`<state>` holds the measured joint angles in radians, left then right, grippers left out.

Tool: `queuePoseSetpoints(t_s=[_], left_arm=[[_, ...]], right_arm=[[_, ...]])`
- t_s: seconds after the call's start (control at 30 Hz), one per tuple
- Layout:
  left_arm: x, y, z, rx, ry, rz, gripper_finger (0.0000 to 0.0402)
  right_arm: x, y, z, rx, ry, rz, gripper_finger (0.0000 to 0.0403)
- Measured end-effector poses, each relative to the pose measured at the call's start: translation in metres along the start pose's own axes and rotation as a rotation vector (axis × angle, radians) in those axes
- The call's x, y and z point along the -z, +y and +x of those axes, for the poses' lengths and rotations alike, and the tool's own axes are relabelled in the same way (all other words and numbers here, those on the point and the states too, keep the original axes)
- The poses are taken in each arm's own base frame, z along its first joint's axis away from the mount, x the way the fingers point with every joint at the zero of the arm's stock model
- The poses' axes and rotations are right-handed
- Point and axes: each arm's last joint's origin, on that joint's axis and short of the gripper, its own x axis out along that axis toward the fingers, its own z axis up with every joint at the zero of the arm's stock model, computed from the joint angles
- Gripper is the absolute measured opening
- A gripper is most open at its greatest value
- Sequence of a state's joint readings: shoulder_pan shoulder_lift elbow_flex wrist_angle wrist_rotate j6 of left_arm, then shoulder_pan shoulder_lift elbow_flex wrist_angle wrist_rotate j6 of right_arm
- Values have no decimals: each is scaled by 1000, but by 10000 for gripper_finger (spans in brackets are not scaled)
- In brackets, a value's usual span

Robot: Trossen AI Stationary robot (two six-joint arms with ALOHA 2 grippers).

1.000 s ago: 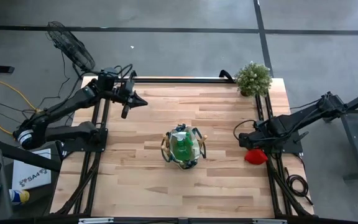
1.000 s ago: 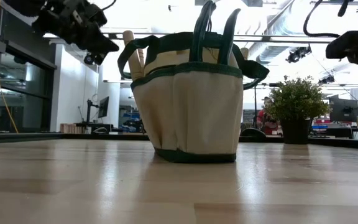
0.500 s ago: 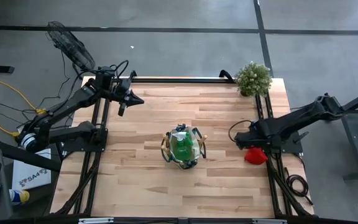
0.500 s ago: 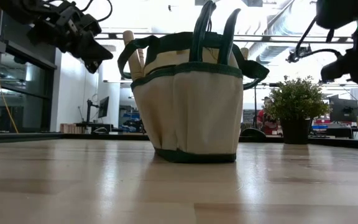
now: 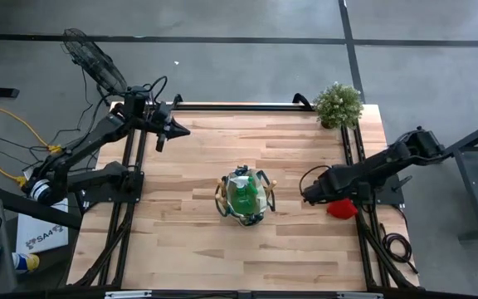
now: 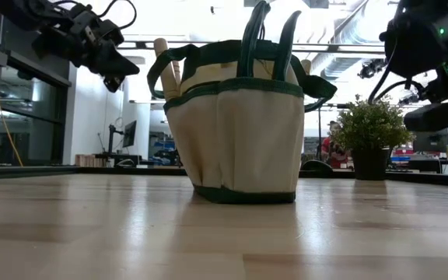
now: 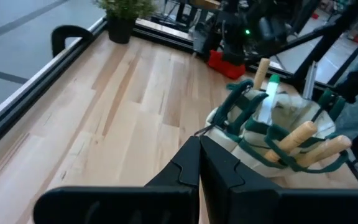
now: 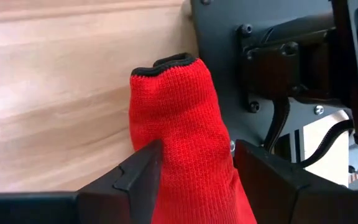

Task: Pick & Place Garden tools in Gardening bag
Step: Put the red gloves into the white gardening bag

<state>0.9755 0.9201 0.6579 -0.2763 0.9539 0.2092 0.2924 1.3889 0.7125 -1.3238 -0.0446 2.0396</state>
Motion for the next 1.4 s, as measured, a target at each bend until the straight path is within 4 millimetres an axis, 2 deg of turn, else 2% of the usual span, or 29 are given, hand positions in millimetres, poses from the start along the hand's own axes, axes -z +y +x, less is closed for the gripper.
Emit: queuePoseSetpoints(t_s=[0.17, 0.33, 0.5, 0.6, 0.9, 1.03, 1.23, 1.4], left_arm=[[1, 8, -10, -50, -20, -23, 0], [2, 13, -21, -24, -57, -46, 0], [3, 15, -24, -26, -65, -58, 0], [3, 15, -25, -28, -65, -65, 0], [3, 15, -25, -23, -66, -80, 0], [3, 15, -25, -23, -66, -86, 0], [3, 15, -25, -27, -65, -86, 0], [3, 15, -25, -30, -64, -88, 0]], right_arm=[[1, 3, 3, 23, -14, 22, 197], [2, 4, 2, 12, -9, 35, 197], [8, 15, 9, -96, 71, 47, 197], [9, 16, 14, -73, 71, 83, 197], [13, 23, 26, -153, 145, -2, 193], [13, 22, 26, -147, 149, -20, 149], [13, 23, 23, -157, 157, -90, 26], [15, 27, -3, -289, 123, -148, 25]])
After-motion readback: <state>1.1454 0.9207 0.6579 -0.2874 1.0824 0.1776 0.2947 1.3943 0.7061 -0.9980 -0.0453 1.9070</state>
